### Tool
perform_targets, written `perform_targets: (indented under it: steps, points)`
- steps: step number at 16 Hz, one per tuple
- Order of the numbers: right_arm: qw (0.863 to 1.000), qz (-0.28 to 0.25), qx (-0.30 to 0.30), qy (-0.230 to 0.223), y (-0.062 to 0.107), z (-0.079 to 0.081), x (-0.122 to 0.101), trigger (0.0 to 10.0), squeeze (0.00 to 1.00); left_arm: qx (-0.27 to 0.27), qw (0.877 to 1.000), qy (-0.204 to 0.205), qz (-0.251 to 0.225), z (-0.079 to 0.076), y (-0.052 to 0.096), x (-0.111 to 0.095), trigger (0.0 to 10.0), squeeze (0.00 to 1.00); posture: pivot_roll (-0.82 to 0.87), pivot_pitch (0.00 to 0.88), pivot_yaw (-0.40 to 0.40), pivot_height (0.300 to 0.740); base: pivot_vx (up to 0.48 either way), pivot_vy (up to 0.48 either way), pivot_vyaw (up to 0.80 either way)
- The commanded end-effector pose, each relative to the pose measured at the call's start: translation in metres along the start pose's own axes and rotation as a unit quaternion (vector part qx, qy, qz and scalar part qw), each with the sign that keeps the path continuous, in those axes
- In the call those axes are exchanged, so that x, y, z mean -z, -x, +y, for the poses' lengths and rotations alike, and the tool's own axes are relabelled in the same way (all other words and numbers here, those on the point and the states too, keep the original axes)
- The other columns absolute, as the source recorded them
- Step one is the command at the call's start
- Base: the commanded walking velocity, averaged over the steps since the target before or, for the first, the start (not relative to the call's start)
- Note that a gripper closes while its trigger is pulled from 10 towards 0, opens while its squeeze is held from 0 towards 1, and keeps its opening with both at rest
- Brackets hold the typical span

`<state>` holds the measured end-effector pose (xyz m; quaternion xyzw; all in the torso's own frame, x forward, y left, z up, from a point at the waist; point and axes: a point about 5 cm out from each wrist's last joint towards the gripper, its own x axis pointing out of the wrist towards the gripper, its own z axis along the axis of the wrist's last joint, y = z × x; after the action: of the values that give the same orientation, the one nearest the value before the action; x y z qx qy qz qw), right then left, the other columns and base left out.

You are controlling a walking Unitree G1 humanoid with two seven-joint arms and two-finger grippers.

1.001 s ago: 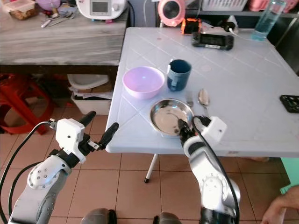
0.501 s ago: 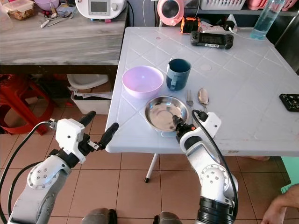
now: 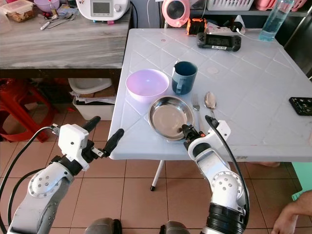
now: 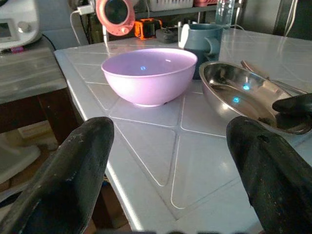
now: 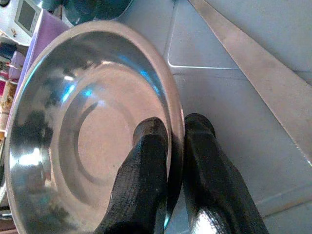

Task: Setting the table

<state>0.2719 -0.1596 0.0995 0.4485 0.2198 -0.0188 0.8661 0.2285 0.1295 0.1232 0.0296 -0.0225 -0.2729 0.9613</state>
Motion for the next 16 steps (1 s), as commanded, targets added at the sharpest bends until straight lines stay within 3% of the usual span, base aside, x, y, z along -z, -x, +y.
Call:
perform_targets:
  steps: [1, 8, 11, 12, 13, 15, 16]
  points:
    - [0.997, 0.066, 0.026, -0.027, -0.004, -0.008, 0.030, 0.0, 0.00, 0.009, 1.000, -0.005, 0.002, -0.001, 0.000, -0.001, 10.0, 0.00, 0.06, 0.057, 0.031, 0.740, 0.000, 0.000, 0.00]
    - [0.997, 0.058, 0.046, -0.035, -0.003, -0.015, 0.027, 0.0, 0.00, -0.009, 1.000, 0.004, 0.009, 0.000, -0.002, 0.004, 10.0, 0.00, 0.05, 0.042, 0.018, 0.740, 0.000, 0.000, 0.00]
    - [0.998, 0.051, 0.013, 0.024, -0.002, -0.003, 0.025, 0.1, 0.00, -0.071, 0.997, 0.014, 0.025, 0.010, -0.005, 0.012, 10.0, 0.00, 0.04, 0.018, 0.005, 0.740, 0.000, 0.000, 0.00]
    - [0.997, 0.041, 0.004, 0.059, -0.002, 0.001, 0.024, 10.0, 0.00, -0.104, 0.994, 0.015, 0.026, 0.015, -0.007, 0.015, 10.0, 0.00, 0.03, 0.000, -0.004, 0.740, 0.000, 0.000, 0.00]
    - [0.994, 0.037, -0.001, 0.108, -0.003, 0.003, 0.023, 10.0, 0.00, -0.129, 0.991, 0.026, 0.028, 0.019, -0.008, 0.018, 10.0, 0.00, 0.03, 0.000, -0.007, 0.740, 0.000, 0.000, 0.00]
    - [0.992, 0.032, -0.014, 0.122, -0.003, 0.008, 0.022, 10.0, 0.00, -0.147, 0.988, 0.032, 0.026, 0.022, -0.011, 0.020, 10.0, 0.00, 0.02, 0.000, -0.014, 0.740, 0.000, 0.000, 0.00]
    - [0.988, 0.021, -0.029, 0.151, -0.003, 0.013, 0.019, 10.0, 0.00, -0.160, 0.986, 0.037, 0.025, 0.024, -0.014, 0.022, 10.0, 0.00, 0.01, 0.000, -0.021, 0.740, 0.000, 0.480, 0.00]
